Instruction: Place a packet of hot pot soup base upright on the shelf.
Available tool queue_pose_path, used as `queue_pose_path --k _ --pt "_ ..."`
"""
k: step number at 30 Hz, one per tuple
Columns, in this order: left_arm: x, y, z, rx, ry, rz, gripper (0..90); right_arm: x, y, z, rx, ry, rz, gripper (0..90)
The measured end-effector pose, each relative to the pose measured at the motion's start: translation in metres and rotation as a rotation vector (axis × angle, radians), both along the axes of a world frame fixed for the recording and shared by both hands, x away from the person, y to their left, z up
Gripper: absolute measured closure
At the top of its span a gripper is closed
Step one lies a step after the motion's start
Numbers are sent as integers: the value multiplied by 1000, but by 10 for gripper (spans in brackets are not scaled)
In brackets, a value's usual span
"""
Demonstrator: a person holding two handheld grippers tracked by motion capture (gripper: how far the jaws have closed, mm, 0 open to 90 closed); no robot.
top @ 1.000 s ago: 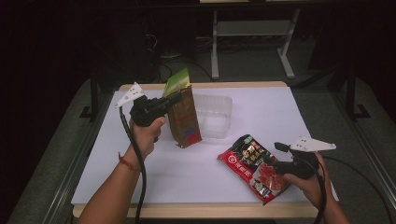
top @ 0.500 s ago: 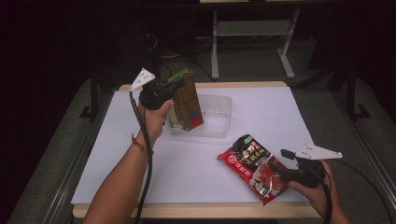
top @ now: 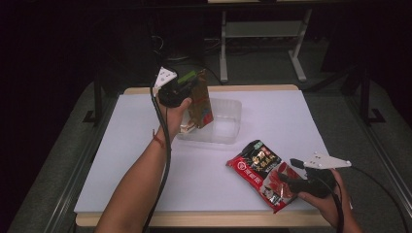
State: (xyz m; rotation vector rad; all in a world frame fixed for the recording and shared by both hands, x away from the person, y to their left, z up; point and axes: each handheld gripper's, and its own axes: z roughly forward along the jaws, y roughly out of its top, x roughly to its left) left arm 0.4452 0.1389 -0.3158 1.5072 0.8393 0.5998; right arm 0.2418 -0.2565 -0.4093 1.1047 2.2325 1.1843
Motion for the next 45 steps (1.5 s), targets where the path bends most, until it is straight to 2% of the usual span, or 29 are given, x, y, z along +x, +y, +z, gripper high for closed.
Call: queue_pose_path --k 4,8,12,18,20,28,30,31,33,35,39,40,42,45 --pt "4 -12 -3 74 -29 36 860 1 0 0 4 1 3 310" --pt "8 -18 -14 38 2 27 858 1 0 0 7 1 3 310" --pt "8 -23 -25 43 12 13 855 1 0 0 6 0 7 310" --pt "7 -19 -39 43 35 -5 853 1 0 0 6 -2 6 310" --pt "6 -16 -41 23 44 -28 849 1 0 1 4 -3 7 311" --pt "-5 -10 -43 19 16 -94 819 2 1 1 3 -1 10 311" --pt "-8 -9 -43 27 17 -107 803 2 2 1 4 0 10 310" --pt "-9 -9 -45 44 15 -117 799 2 2 1 3 0 11 311" --pt "-12 -8 -47 56 -3 -118 796 2 2 1 2 0 12 311" --pt "-13 -5 -48 49 11 -124 792 2 3 1 1 1 11 311" --pt "-16 2 -51 51 4 -133 732 3 3 1 0 -2 15 311" --pt "-16 3 -51 48 4 -146 706 3 3 1 1 -1 16 311" --pt "-17 7 -52 42 1 -202 707 4 3 0 0 3 14 311" --pt "-21 11 -52 81 -15 -212 650 4 4 0 -1 5 13 311"
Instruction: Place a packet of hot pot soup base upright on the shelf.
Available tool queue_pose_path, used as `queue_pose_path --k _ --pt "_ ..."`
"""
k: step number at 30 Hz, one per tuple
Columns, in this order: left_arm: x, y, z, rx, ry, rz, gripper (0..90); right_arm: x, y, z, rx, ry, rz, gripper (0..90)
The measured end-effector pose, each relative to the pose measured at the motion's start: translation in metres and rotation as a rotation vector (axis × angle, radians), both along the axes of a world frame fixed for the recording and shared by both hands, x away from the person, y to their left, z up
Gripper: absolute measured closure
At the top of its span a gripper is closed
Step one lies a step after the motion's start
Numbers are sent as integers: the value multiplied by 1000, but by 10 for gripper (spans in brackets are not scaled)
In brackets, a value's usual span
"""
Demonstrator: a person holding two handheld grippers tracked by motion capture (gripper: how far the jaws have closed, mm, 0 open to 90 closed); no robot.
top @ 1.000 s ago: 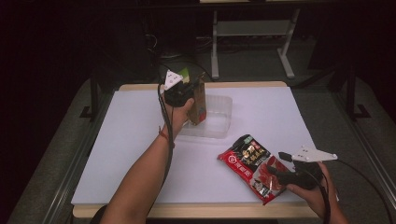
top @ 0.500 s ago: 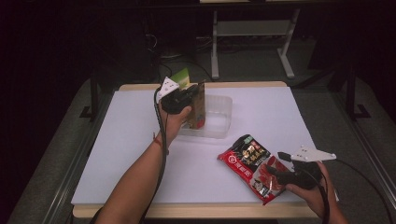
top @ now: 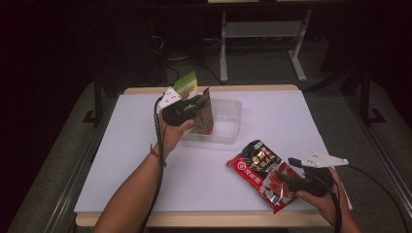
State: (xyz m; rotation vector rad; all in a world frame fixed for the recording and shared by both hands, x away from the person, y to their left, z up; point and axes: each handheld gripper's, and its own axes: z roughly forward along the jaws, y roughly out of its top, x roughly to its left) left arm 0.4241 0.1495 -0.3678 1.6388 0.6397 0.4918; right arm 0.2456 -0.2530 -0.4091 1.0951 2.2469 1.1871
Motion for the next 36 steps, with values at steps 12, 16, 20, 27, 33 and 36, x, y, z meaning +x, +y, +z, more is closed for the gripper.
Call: queue_pose_path --k 12,16,20,27,33,36 --pt "-17 10 3 74 -28 -16 515 0 0 0 -6 2 -3 312" --pt "-24 13 4 92 -41 -25 487 0 0 0 -7 0 -6 314" --pt "-34 17 6 89 -62 -33 440 0 0 0 -8 -2 -11 316" --pt "-55 23 1 163 -67 -78 364 0 -1 0 -9 -4 -17 316" --pt "-74 26 -11 231 -6 -151 338 0 -2 0 -21 -4 -24 318" --pt "-84 25 -16 242 15 -199 331 1 -4 2 -30 -9 -46 321"
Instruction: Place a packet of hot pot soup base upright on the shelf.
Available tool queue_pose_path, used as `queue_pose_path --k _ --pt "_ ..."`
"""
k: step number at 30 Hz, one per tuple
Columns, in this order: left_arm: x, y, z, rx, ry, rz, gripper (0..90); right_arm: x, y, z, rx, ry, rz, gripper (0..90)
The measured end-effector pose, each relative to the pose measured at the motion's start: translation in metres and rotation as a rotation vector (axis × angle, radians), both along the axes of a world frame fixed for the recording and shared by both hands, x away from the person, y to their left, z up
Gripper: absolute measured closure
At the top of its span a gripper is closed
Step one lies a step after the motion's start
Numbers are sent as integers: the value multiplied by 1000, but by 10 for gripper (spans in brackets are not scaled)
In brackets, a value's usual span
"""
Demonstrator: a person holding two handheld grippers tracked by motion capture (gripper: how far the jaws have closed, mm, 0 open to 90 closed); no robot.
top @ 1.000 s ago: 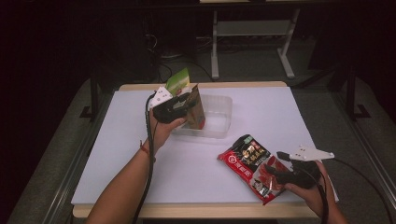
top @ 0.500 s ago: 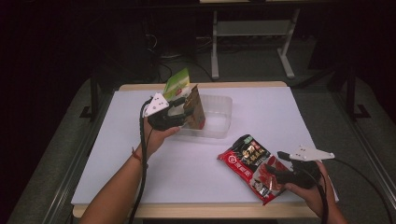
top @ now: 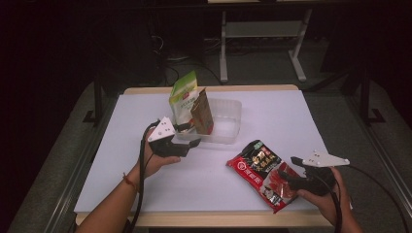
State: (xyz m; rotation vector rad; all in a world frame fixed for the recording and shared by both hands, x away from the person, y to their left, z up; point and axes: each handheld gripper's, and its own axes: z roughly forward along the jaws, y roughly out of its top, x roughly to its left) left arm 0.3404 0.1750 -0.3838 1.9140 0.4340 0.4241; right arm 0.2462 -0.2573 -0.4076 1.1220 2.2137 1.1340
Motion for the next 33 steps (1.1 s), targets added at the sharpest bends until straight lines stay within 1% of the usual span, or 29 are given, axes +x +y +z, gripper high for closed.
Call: queue_pose_path --k 2,3,4,5,6,7,8,9,10,11,12,13,15,17,19,20,21,23,25,26,28,30,32,33 --pt "-5 -1 -6 -4 25 -23 324 1 -2 -1 -5 8 -9 321" --pt "-6 -2 -10 8 40 -35 321 2 -4 -1 -12 15 -19 321" --pt "-8 -5 -14 30 47 -41 306 2 -5 -2 -22 17 -25 321" --pt "-9 -7 -19 36 56 -43 301 3 -7 -3 -34 20 -35 321" --pt "-8 -10 -23 38 73 -53 301 4 -9 -4 -44 21 -47 321" --pt "-9 -14 -26 50 79 -67 301 5 -11 -5 -49 25 -57 321" --pt "-9 -18 -29 61 75 -77 301 6 -14 -6 -48 30 -66 321" --pt "-8 -21 -31 60 87 -91 301 6 -17 -7 -46 33 -68 321" --pt "-6 -26 -34 61 118 -112 299 7 -19 -8 -49 38 -74 320" --pt "-6 -29 -37 65 125 -117 295 8 -21 -10 -54 49 -81 318" --pt "-6 -33 -41 80 137 -127 295 8 -23 -11 -42 61 -82 318" --pt "-5 -36 -42 85 150 -139 294 9 -26 -13 -21 82 -82 315" --pt "-6 -41 -45 93 154 -156 295 10 -28 -16 -16 107 -78 308" --pt "-7 -46 -47 73 176 -172 310 10 -30 -18 -31 126 -77 297" --pt "-10 -54 -48 76 183 -182 348 10 -35 -21 -13 146 -69 283" --pt "-11 -58 -49 78 181 -194 349 10 -37 -22 -2 166 -71 271" --pt "-11 -62 -49 80 185 -198 354 11 -40 -24 10 194 -64 257" --pt "-11 -68 -48 69 200 -216 362 11 -44 -27 58 223 -47 260" --pt "-11 -74 -50 85 203 -228 367 12 -46 -28 81 251 -36 263" --pt "-11 -77 -51 88 214 -234 365 11 -46 -28 89 259 -23 267" --pt "-11 -81 -54 116 220 -250 370 12 -43 -30 93 288 14 278" --pt "-11 -84 -56 129 223 -251 363 11 -40 -31 106 314 62 283" --pt "-9 -86 -58 138 240 -250 354 11 -36 -33 103 325 82 266" --pt "-9 -86 -59 145 243 -247 347 12 -34 -34 100 329 84 256"
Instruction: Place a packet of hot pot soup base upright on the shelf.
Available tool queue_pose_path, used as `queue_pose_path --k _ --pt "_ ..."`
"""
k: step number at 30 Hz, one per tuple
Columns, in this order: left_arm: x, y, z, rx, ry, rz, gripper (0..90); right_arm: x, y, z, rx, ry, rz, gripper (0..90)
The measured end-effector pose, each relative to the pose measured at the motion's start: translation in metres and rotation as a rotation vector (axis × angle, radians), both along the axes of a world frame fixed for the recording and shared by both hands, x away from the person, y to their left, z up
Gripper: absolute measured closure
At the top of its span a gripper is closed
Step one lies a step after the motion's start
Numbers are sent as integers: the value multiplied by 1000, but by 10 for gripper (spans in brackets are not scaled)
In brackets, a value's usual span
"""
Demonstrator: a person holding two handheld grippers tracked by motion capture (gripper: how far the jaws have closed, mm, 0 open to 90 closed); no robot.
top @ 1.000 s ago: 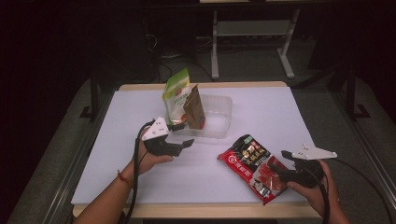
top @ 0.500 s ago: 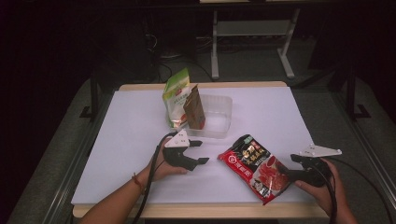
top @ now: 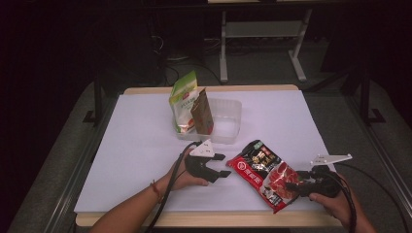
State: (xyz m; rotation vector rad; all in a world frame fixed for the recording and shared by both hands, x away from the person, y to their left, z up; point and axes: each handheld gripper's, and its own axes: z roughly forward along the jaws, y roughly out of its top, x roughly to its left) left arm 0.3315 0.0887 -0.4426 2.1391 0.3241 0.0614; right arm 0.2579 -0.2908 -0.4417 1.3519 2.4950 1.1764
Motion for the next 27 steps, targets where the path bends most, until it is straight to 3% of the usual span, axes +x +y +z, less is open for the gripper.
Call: queue_pose_path --k 8,19,27 --pt "1 -5 -6 56 -10 17 373 4 3 -7 40 46 -4 250" --pt "1 -13 -13 151 -56 60 494 4 12 -6 43 48 8 300" --pt "3 -9 -12 161 -68 69 593 4 18 -7 60 59 25 318"
